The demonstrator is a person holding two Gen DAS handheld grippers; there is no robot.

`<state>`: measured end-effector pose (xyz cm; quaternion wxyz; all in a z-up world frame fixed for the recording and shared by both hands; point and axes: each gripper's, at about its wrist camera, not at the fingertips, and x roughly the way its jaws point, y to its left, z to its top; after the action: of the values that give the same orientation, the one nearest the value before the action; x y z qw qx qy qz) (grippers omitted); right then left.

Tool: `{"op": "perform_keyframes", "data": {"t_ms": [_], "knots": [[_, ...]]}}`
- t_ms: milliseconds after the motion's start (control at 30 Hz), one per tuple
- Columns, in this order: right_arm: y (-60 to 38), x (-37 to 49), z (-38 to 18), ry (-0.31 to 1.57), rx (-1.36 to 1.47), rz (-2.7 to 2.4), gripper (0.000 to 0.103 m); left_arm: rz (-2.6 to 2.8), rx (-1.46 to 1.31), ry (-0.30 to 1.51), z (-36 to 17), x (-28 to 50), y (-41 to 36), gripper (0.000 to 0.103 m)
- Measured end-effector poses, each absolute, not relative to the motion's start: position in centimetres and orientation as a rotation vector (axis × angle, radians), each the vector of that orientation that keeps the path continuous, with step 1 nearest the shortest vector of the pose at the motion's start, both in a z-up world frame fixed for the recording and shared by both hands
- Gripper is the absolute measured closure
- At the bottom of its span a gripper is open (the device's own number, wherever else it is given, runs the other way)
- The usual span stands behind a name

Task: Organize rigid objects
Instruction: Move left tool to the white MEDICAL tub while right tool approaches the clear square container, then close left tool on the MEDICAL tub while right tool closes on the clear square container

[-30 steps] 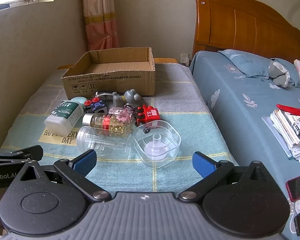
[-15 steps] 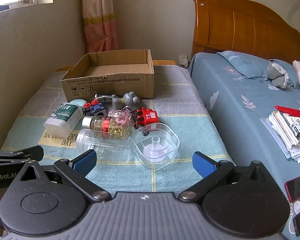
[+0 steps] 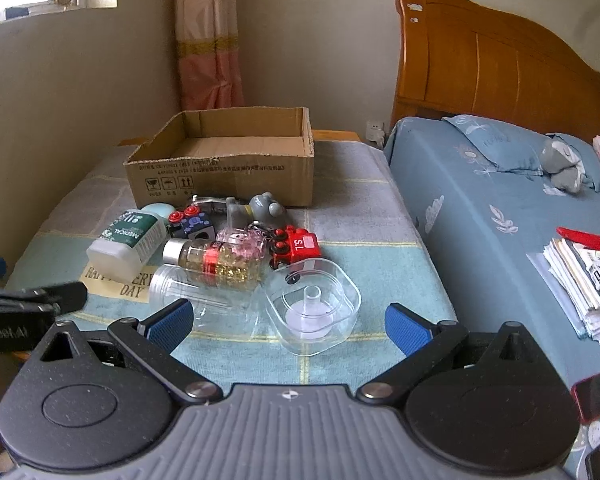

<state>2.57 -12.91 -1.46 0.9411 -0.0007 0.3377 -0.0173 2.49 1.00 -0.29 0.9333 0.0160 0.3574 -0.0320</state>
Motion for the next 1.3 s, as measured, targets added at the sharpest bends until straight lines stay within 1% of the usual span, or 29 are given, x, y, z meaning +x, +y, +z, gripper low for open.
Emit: {"op": "perform_keyframes", "data": {"t_ms": [567, 833, 1300], "knots": [[-16.0, 5.8, -6.9, 0.791, 0.015, -0.014, 0.000, -0.097, 0.100, 0.789, -4.2, 7.3, 2.7, 0.001], [-16.4, 8.4, -9.6, 0.877, -0.012, -0.043, 0.000, -0.102, 0.096, 0.827, -5.9, 10.4, 2.9, 0.001], [-16.8, 9.5, -10.2, 0.792, -0.051, 0.032, 0.000, -0.140, 0.090, 0.824, -7.4, 14.4, 2.4, 0.001]]}}
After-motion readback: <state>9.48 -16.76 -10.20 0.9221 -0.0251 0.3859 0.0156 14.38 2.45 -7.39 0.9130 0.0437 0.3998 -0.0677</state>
